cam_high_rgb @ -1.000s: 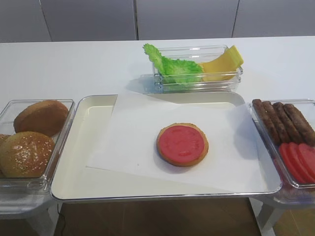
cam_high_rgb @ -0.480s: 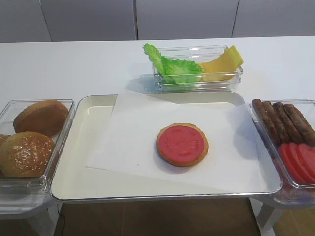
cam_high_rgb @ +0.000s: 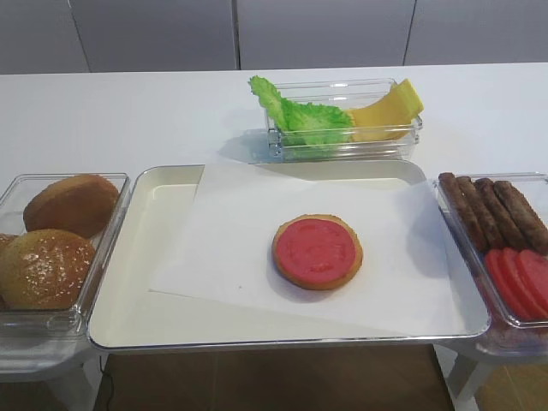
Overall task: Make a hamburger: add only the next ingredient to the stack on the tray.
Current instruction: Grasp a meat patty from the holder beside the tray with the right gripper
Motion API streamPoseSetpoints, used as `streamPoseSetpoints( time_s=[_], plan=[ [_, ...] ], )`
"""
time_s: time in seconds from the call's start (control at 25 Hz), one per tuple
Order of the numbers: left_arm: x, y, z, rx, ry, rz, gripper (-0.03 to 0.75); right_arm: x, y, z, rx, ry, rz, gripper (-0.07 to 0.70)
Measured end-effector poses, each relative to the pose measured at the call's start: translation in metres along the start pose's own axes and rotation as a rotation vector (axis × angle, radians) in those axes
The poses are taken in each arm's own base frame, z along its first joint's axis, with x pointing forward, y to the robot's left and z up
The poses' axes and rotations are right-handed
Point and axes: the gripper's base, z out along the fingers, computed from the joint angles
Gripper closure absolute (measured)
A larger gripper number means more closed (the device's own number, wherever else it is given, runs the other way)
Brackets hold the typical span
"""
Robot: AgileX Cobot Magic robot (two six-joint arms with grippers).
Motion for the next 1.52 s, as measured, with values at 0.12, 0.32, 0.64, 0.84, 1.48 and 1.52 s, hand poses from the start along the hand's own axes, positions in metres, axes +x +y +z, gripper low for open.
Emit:
streamPoseSetpoints(
  time_s=[0.12, 0.32, 0.64, 0.84, 1.48, 1.52],
  plan=[
    [0.0, 0.0, 0.0, 0.0, 0.0, 0.0, 0.296, 0.0, 0.0, 0.0, 0.0, 0.0, 0.0, 0.132],
    [0.0, 0.0, 0.0, 0.0, 0.0, 0.0, 0.296, -0.006, 0.004, -0.003, -0.047, -0.059, 0.02, 0.132],
    [0.0, 0.0, 0.0, 0.0, 0.0, 0.0, 0.296, -0.059, 0.008, 0.007, -0.073, -0.123, 0.044, 0.147],
    [0.0, 0.0, 0.0, 0.0, 0.0, 0.0, 0.296, -0.085, 0.008, 0.042, -0.059, -0.053, -0.034, 0.149],
    [0.0, 0.0, 0.0, 0.0, 0.0, 0.0, 0.296, -0.151, 0.016, 0.143, -0.121, 0.23, 0.04, 0.15],
    [0.0, 0.0, 0.0, 0.0, 0.0, 0.0, 0.296, -0.155, 0.017, 0.148, -0.125, 0.253, 0.039, 0.15]
  ],
)
